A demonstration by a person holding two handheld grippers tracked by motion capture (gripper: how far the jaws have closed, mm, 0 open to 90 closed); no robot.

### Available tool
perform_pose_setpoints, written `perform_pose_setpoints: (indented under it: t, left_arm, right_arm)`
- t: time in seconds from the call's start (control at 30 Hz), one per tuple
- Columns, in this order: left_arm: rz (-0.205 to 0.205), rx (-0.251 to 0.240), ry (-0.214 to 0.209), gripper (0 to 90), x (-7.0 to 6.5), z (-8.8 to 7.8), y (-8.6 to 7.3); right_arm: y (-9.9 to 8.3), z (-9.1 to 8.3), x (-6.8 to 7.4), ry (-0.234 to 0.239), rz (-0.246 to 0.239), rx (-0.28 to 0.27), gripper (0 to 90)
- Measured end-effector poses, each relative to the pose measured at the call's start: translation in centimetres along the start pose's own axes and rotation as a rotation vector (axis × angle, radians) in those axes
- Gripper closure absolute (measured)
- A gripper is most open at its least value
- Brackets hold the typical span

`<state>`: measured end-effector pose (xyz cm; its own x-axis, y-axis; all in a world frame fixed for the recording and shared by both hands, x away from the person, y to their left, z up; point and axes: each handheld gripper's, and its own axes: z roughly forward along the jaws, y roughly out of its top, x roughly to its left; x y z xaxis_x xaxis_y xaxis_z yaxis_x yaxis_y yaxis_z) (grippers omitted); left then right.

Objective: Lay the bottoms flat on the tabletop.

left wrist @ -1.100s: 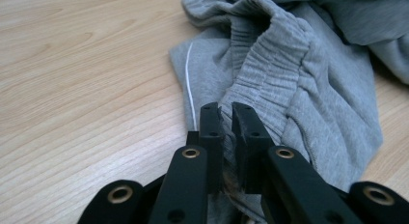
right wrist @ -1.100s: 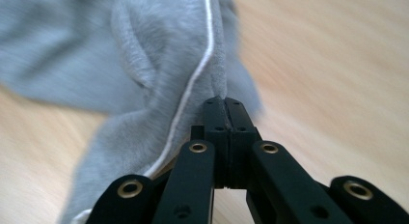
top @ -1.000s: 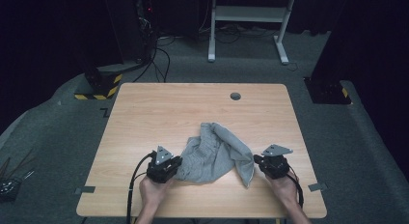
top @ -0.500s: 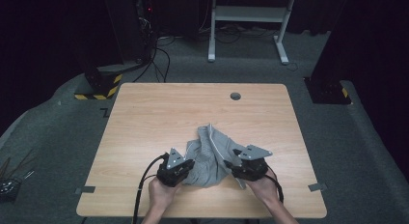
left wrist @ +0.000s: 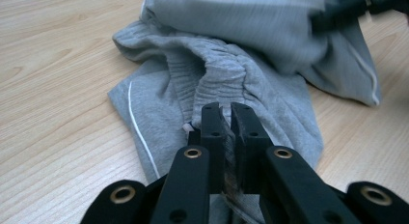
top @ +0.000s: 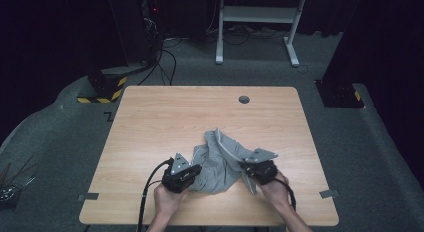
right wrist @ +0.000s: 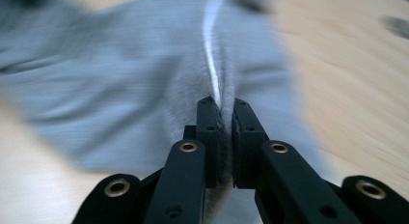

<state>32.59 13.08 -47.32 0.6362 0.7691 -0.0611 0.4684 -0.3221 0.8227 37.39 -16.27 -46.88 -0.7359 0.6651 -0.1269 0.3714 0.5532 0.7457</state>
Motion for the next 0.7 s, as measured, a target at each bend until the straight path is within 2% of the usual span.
perform_pose_setpoints:
  t: [0.03,0.1,0.13,0.2,0.3,0.33,0.4,0.43,0.47,0.5,0.53,0.57,0.6,0.7]
  left_arm:
    - [-0.011,-0.002,-0.019,84.6,0.0,0.1,0.1]
    - [-0.02,0.0,-0.046,84.6,-0.1,0.4,0.3]
    - [-0.02,0.0,-0.046,84.5,-0.1,0.4,0.3]
    - [-0.012,0.014,-0.075,84.4,-0.6,1.1,0.4]
    - [-0.01,0.025,-0.099,83.1,-0.9,1.6,0.6]
    - [-0.01,0.025,-0.099,82.3,-0.9,1.6,0.6]
    - [-0.004,0.027,-0.098,80.9,-0.9,1.7,0.7]
    - [0.001,0.035,-0.092,77.7,-0.6,1.5,0.7]
    - [0.001,0.035,-0.092,74.4,-0.6,1.5,0.7]
    - [-0.006,0.031,-0.076,70.2,-0.3,1.3,0.6]
    - [-0.006,0.031,-0.076,65.1,-0.3,1.3,0.6]
    - [-0.016,0.022,-0.061,65.1,0.1,1.0,0.5]
    - [-0.038,0.006,-0.031,57.7,0.7,0.7,0.5]
    - [-0.075,-0.008,0.033,51.4,2.0,0.5,0.4]
  right_arm:
    - [-0.7,-0.3,-2.7,-0.073,0.072,0.018,84.0]
    - [-1.5,0.0,-5.0,-0.147,0.143,0.077,77.6]
    - [-1.5,0.0,-5.0,-0.147,0.143,0.077,77.6]
    - [-2.3,-0.2,-6.0,-0.195,0.182,0.104,63.6]
    - [-1.8,-1.1,-4.0,-0.195,0.116,0.037,55.7]
    - [-1.8,-1.1,-4.0,-0.195,0.116,0.037,55.7]
    - [-1.0,-1.7,-2.0,-0.159,0.066,-0.031,52.9]
    - [-0.4,-1.5,-0.4,-0.103,0.019,-0.056,51.7]
    - [-0.1,-1.2,0.6,-0.062,-0.003,-0.058,51.0]
    - [0.1,-0.7,1.4,-0.019,-0.014,-0.055,50.2]
    - [0.1,-0.7,1.4,-0.019,-0.014,-0.055,50.2]
    - [0.2,-0.2,2.2,0.029,-0.014,-0.048,49.0]
    - [0.3,1.1,3.5,0.076,-0.034,-0.015,46.1]
    - [0.3,2.8,4.8,0.124,-0.055,0.019,43.7]
